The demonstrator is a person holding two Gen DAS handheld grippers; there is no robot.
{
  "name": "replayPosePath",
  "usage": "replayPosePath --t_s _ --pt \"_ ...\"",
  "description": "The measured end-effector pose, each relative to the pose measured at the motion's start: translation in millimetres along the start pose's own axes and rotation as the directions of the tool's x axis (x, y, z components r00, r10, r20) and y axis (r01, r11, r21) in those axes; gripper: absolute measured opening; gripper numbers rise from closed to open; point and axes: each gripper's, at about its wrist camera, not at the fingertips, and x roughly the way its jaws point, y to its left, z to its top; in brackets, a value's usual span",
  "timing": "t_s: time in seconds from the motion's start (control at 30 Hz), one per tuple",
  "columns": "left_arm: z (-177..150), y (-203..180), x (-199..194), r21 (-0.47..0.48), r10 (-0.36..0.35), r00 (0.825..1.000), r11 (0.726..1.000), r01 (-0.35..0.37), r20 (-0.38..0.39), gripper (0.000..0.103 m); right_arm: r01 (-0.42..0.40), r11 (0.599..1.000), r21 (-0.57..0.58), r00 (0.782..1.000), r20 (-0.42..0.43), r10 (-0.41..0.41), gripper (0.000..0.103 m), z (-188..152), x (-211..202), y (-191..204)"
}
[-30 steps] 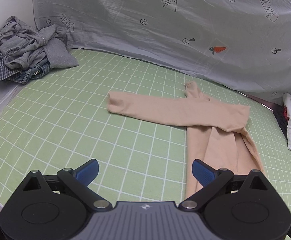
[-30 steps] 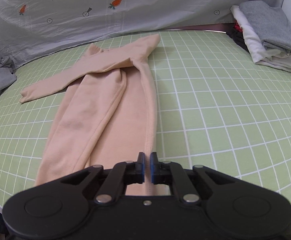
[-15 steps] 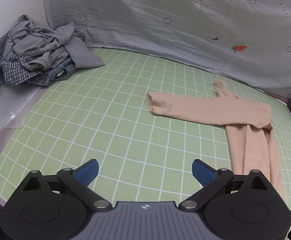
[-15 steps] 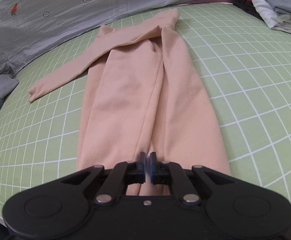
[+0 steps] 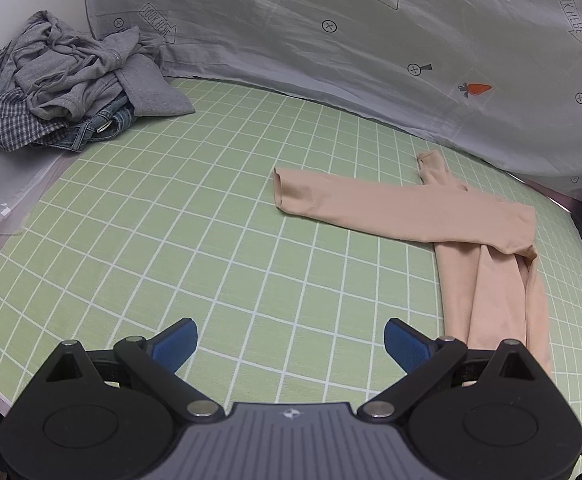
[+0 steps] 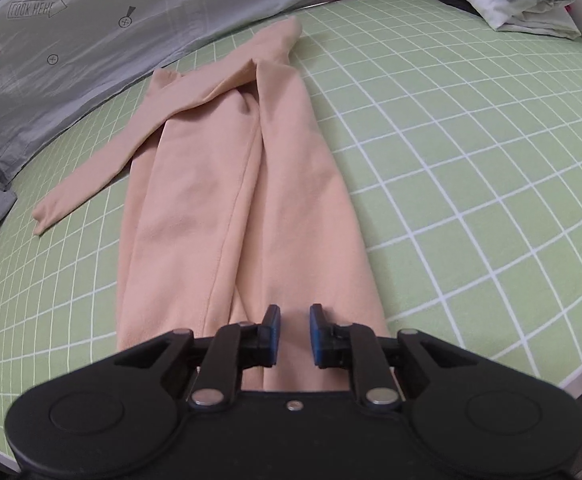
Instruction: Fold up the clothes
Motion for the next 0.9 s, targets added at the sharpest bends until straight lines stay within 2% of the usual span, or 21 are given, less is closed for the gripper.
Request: replayPosePath --t_s 0.13,0.27,0.37,0.4,0.43,0.47,0.53,0.63,0.8,0.9 --pt "2 -17 5 -0.041 0.019 1.000 0.999 -0.019 -0.004 0.099 0.011 0.999 -0.042 0.999 0.042 -0.009 0.035 23 -8 -12" --pt "9 -38 10 -0.073 0.041 0.999 0.997 -0.040 0.003 0.099 0.046 0.998 -0.048 0.997 0.069 -0.042 0.041 51 -11 -31" --pt "16 -51 16 -0.078 0.057 0.998 0.995 -0.056 0.017 0.099 0.076 0.996 -0.051 0.993 0.091 -0.071 0.064 73 -11 -43" --pt "19 -54 20 -0.085 0.061 0.998 0.995 -0.060 0.016 0.099 0.090 0.995 -0.049 0.991 0.100 -0.085 0.078 80 -9 -44" --pt "22 -56 24 -0.095 0.065 0.998 0.993 -0.063 0.014 0.099 0.103 0.994 -0.048 0.989 0.110 -0.097 0.086 87 -7 -44" --pt "26 -56 28 -0.107 0.071 0.997 0.992 -0.070 0.012 0.099 0.113 0.992 -0.050 0.987 0.123 -0.106 0.089 95 -4 -44" --pt "35 -55 39 -0.131 0.085 0.996 0.988 -0.083 0.009 0.099 0.121 0.990 -0.069 0.983 0.148 -0.109 0.102 108 3 -43" --pt "54 -51 59 -0.172 0.109 0.994 0.979 -0.109 -0.005 0.099 0.135 0.983 -0.123 0.976 0.187 -0.111 0.103 132 19 -34" --pt "97 -38 107 -0.192 0.166 0.985 0.966 -0.173 -0.052 0.099 0.115 0.979 -0.168 0.970 0.231 -0.074 0.103 180 50 -8" --pt "117 -30 131 -0.178 0.179 0.981 0.966 -0.190 -0.080 0.099 0.134 0.976 -0.169 0.972 0.215 -0.096 0.103 210 73 10"
